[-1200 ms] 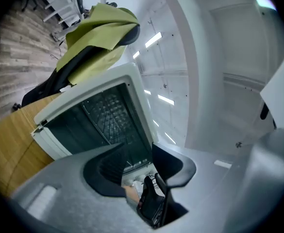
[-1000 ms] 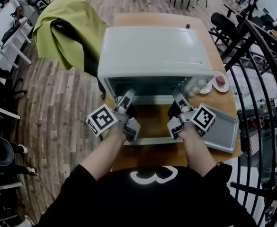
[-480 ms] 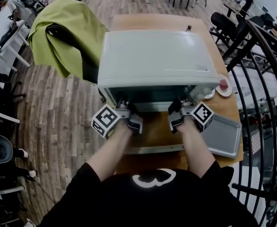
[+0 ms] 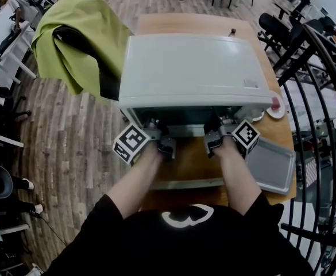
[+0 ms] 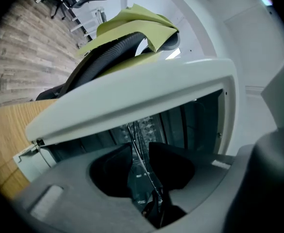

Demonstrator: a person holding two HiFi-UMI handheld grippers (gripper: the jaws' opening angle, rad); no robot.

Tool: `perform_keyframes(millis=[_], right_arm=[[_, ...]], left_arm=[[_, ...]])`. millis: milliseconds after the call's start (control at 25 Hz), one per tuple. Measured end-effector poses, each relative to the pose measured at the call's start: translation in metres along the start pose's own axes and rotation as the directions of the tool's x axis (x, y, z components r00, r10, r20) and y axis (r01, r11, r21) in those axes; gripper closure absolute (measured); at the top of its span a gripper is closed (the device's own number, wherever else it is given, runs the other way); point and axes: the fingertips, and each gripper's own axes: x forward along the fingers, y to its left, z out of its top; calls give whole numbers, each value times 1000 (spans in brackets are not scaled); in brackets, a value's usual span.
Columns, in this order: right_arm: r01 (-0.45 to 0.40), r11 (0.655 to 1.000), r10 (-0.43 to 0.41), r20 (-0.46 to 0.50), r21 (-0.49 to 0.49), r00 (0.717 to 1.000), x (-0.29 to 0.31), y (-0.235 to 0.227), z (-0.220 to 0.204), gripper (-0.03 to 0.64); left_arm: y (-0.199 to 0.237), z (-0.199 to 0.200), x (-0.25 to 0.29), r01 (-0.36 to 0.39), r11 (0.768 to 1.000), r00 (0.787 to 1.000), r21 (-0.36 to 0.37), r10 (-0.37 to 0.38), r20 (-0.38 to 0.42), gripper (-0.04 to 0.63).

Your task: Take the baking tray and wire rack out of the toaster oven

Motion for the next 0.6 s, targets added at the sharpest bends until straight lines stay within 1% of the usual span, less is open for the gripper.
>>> perform_keyframes(millis=[200, 240, 440, 600], right_arm=[[-23, 1000, 23, 0, -6, 1000, 1, 0, 1, 598], [-24, 1000, 24, 1, -6, 1000, 1, 2, 1, 598], [-21, 1000, 21, 1, -7, 1000, 1, 3, 1, 600], [-20, 1000, 20, -1, -21, 1000, -1, 5, -1, 601]], left_arm=[[2, 0, 0, -5, 1000, 1000, 2, 5, 1, 548], [2, 0, 1, -8, 1000, 1000, 6, 8, -4, 558], [2, 1, 2, -12, 1000, 1000, -7, 12, -10, 561], [2, -1, -1, -13, 1000, 1000, -1, 13, -22, 561]])
